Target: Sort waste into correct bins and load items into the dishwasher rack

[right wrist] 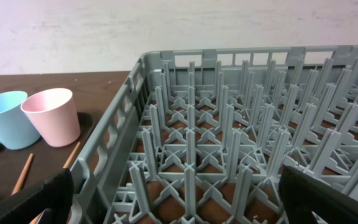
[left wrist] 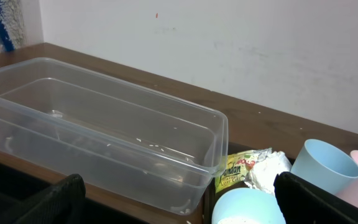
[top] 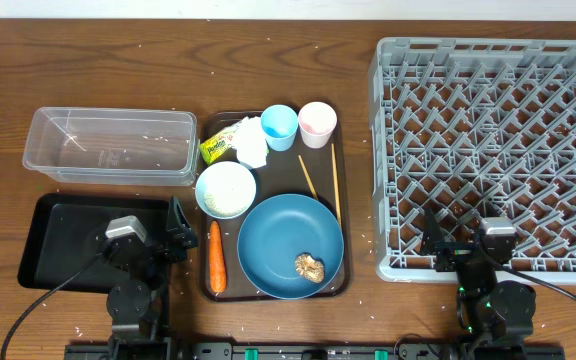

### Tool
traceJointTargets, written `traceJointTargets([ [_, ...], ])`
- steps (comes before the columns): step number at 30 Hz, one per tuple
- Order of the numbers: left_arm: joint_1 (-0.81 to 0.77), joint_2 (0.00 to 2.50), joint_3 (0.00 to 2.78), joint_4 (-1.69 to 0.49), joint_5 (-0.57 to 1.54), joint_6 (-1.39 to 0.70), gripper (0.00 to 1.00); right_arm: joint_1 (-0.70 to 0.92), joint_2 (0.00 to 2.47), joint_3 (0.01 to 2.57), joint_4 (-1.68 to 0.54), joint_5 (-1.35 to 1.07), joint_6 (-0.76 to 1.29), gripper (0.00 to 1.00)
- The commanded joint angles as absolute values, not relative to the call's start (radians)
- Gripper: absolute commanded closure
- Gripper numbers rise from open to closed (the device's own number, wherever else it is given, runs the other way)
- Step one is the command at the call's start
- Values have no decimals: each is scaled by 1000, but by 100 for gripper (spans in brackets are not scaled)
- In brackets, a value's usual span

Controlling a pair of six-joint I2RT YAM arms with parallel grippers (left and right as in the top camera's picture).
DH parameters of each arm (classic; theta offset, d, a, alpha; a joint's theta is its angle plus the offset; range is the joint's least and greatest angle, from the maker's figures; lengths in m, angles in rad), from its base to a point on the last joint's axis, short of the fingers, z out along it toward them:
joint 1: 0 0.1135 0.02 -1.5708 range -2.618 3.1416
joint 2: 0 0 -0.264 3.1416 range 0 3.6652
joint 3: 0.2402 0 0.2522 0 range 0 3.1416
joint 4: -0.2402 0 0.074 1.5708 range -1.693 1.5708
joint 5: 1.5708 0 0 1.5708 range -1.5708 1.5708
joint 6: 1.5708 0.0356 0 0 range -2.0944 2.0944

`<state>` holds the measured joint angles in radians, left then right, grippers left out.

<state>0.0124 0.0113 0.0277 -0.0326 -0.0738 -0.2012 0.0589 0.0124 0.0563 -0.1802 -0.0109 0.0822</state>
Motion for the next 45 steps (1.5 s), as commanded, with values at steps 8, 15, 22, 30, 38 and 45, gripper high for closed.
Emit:
traceJointTargets([
  [8,17,12,4,-63,-78,-181,2,59,8,52,-178,-19,73,1],
  [15,17,12,4,-64,-77,-181,2,59,8,52,-178,-19,73,1],
  [22,17,12,4,-59,22,-206,2,59,8,52,-171,-38,73,1],
  [30,17,22,85,22,174,-236,2,59,14,132,-157,-125,74,1],
  [38,17,273,467,-265,202,-235,2,59,160,420,-395,-129,79,1],
  [45,17,689,927,-650,207,-234,2,59,484,730,-665,-165,119,1],
])
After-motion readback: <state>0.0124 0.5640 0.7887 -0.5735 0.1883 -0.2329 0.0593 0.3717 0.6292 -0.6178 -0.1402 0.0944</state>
